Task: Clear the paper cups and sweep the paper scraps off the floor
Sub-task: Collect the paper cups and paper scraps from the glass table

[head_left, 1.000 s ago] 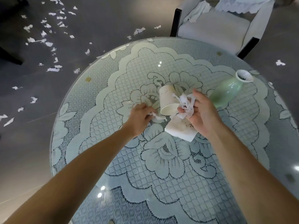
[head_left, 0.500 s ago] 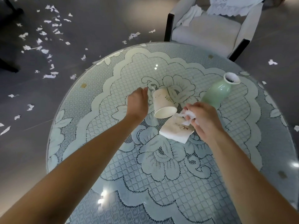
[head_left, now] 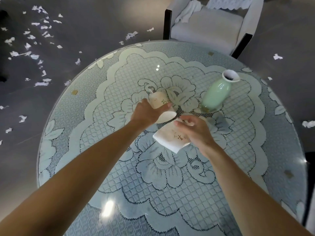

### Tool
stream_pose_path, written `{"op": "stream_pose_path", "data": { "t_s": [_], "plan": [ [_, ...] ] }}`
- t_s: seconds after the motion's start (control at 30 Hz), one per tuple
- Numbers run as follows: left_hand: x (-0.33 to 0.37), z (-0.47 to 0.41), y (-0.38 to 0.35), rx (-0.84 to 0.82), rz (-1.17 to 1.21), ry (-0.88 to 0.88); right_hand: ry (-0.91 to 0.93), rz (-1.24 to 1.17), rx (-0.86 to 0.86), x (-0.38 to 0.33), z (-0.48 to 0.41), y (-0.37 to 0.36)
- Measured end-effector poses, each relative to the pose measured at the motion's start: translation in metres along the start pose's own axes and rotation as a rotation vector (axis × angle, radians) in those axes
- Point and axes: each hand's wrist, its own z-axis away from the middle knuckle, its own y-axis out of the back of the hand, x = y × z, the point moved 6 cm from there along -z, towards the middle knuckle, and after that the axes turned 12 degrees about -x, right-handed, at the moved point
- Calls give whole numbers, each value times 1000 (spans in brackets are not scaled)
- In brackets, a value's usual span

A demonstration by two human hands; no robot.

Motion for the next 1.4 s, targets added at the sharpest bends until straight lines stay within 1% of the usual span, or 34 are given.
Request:
{"op": "stream_pose_path", "data": {
  "t_s": [0.1,0.3,0.37,0.5,0.57,0.7,0.77,0.83,0.93,1.0,1.07,1.17,1.27,1.4],
  "plan": [
    [-9,-2,-4,-42,25,3,-21,-14,-2,10,1,-4],
    [-13,7,-11,-19,189,-68,-67,-27,-30,16,2,-8],
    [-14,9,-10,-5,260,-78,-92,-90,-29,16,2,-8],
    [-18,13,-5,-5,380,-108,-119,-315,1,14,6,-2],
    [-18,18,1,34,428,-118,-116,-411,10,11,10,0],
    [-10,32,11,91,502,-184,-92,-423,29,2,12,0],
    [-8,40,14,139,497,-224,-99,-379,68,0,14,1],
    [-7,44,15,171,463,-259,-120,-309,67,4,22,1],
    [-5,46,14,172,401,-292,-127,-200,7,12,36,-4],
    [-4,47,11,152,401,-307,-112,-197,17,16,41,-8],
    [-2,52,5,135,405,-314,-81,-217,78,15,43,-11],
    [-2,59,-4,130,337,-307,-65,-342,173,13,45,-14],
    [-2,62,-13,110,274,-291,-48,-461,194,7,39,-19],
    [2,68,-13,167,177,-253,-27,-545,207,5,27,-26]
  ]
}}
